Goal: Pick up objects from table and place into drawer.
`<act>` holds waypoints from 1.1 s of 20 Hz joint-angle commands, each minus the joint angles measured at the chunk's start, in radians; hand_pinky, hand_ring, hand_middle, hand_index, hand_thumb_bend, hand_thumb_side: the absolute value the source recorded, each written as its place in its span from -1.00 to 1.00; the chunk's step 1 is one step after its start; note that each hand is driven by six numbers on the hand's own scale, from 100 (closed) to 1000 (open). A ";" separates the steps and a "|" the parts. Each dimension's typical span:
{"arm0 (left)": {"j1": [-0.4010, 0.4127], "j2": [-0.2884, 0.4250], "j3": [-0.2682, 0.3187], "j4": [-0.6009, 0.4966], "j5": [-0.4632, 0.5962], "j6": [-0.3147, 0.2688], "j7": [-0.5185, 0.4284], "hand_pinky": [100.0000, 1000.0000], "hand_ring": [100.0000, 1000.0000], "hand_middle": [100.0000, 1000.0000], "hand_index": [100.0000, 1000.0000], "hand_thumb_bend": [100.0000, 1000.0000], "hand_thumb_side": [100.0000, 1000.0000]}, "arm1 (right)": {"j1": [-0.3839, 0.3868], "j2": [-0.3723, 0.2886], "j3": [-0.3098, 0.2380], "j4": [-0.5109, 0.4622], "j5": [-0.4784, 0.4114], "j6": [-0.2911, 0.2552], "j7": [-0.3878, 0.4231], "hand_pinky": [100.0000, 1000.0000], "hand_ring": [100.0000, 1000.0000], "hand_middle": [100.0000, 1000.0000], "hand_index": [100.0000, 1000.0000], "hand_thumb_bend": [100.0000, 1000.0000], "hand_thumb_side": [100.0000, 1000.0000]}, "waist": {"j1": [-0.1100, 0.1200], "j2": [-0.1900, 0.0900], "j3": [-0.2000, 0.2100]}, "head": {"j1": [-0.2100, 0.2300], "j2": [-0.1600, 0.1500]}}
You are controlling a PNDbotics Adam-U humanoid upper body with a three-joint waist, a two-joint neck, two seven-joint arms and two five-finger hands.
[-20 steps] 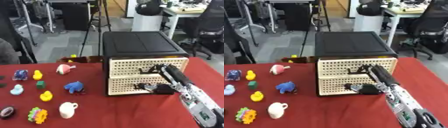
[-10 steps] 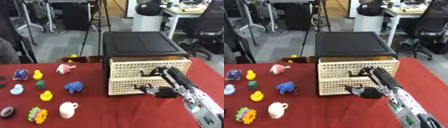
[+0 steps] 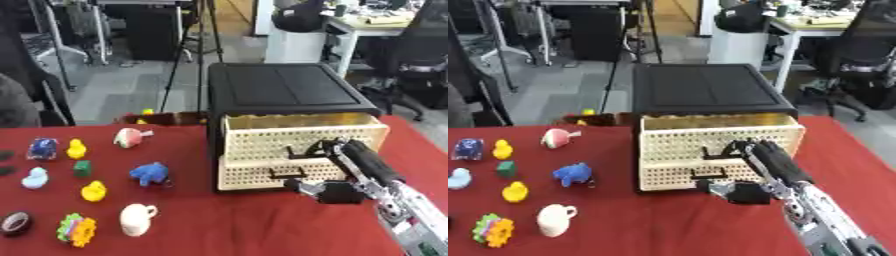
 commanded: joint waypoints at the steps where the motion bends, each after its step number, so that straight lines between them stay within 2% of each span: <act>1: -0.009 0.023 0.009 -0.014 0.000 0.000 0.003 0.41 0.54 0.71 0.72 1.00 1.00 | 0.012 -0.037 -0.012 -0.026 0.008 0.002 0.005 -1.00 -1.00 -1.00 0.06 0.32 0.38 | 0.002 -0.013 -0.004 | 0.004 0.004; 8: -0.009 0.024 0.011 -0.014 -0.001 0.000 0.003 0.41 0.54 0.71 0.72 1.00 1.00 | 0.048 -0.042 -0.021 -0.051 0.006 0.009 -0.002 -1.00 -1.00 -1.00 0.06 0.32 0.38 | 0.003 -0.011 -0.006 | 0.006 0.004; 16: -0.008 0.026 0.012 -0.014 -0.001 0.000 0.005 0.41 0.54 0.71 0.72 1.00 1.00 | 0.118 -0.046 -0.035 -0.151 -0.005 0.008 -0.018 -1.00 -1.00 -1.00 0.05 0.30 0.38 | -0.002 -0.009 -0.009 | 0.010 0.004; 22: -0.008 0.027 0.012 -0.013 -0.002 -0.001 0.004 0.41 0.54 0.71 0.72 1.00 1.00 | 0.136 -0.043 -0.029 -0.203 -0.026 0.007 -0.007 -1.00 -1.00 -1.00 0.06 0.29 0.38 | -0.006 -0.012 -0.012 | 0.010 0.005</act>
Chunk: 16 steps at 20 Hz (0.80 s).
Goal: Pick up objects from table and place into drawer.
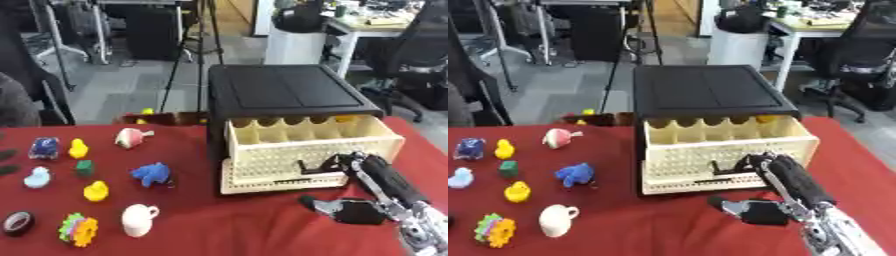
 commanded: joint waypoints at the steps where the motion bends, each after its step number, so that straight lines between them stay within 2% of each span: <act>1: -0.009 0.026 0.006 -0.013 -0.002 -0.001 0.003 0.41 0.54 0.71 0.72 1.00 1.00 | -0.008 -0.027 -0.003 -0.042 -0.023 -0.002 0.008 -1.00 -1.00 -1.00 0.06 0.29 0.38 | 0.001 -0.012 0.000 | 0.001 0.004; 16: -0.011 0.024 0.004 -0.012 0.001 -0.001 0.000 0.41 0.54 0.72 0.72 1.00 1.00 | -0.052 -0.014 0.057 -0.109 -0.068 -0.039 0.071 -1.00 -1.00 -1.00 0.06 0.29 0.39 | 0.006 -0.013 -0.001 | -0.003 0.004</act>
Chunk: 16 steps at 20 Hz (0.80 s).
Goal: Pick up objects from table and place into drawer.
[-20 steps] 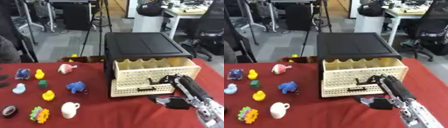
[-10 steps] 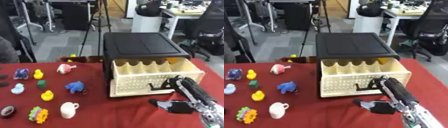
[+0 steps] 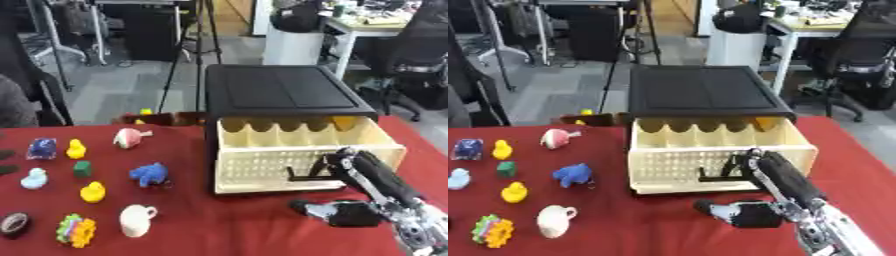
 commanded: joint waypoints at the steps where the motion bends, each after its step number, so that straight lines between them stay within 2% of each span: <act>1: -0.011 0.024 0.004 -0.012 0.001 0.000 0.001 0.41 0.54 0.72 0.72 1.00 1.00 | -0.012 -0.014 0.000 -0.029 -0.013 -0.003 0.010 -1.00 -1.00 -1.00 0.06 0.29 0.38 | 0.002 -0.013 -0.001 | -0.002 0.004; 13: -0.008 0.026 0.007 -0.010 0.000 0.000 0.002 0.41 0.54 0.72 0.72 1.00 1.00 | 0.015 -0.021 -0.015 -0.045 -0.006 0.004 0.008 -1.00 -1.00 -1.00 0.06 0.29 0.39 | 0.000 -0.015 -0.003 | 0.000 0.004; 16: -0.007 0.026 0.008 -0.008 -0.001 0.000 0.003 0.41 0.54 0.72 0.72 1.00 1.00 | 0.022 -0.022 -0.026 -0.052 -0.002 0.009 0.000 -1.00 -1.00 -0.96 0.17 0.29 0.39 | 0.000 -0.015 -0.004 | 0.002 0.004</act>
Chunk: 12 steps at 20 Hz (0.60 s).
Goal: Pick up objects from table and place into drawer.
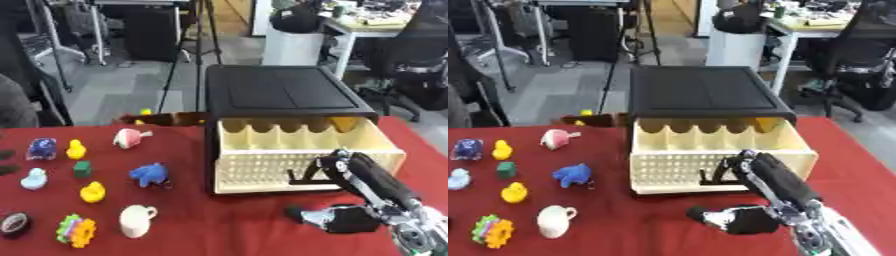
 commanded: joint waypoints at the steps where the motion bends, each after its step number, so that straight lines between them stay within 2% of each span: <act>1: -0.007 0.026 0.008 -0.008 -0.001 0.001 0.003 0.41 0.54 0.72 0.72 1.00 1.00 | 0.001 -0.022 -0.025 -0.031 0.001 0.007 -0.011 -1.00 -1.00 -0.95 0.22 0.30 0.39 | 0.000 -0.014 -0.003 | 0.002 0.004; 6: -0.006 0.029 0.010 -0.007 -0.002 0.001 0.006 0.41 0.54 0.71 0.72 1.00 1.00 | 0.025 -0.033 -0.057 -0.046 0.011 0.025 -0.038 -1.00 -1.00 -0.86 0.39 0.25 0.41 | -0.002 -0.014 -0.004 | 0.006 0.005; 12: -0.005 0.030 0.011 -0.005 -0.004 0.001 0.007 0.41 0.54 0.71 0.72 1.00 1.00 | 0.045 -0.046 -0.083 -0.072 0.009 0.039 -0.075 -1.00 -1.00 -0.82 0.45 0.28 0.40 | -0.005 -0.014 -0.004 | 0.009 0.006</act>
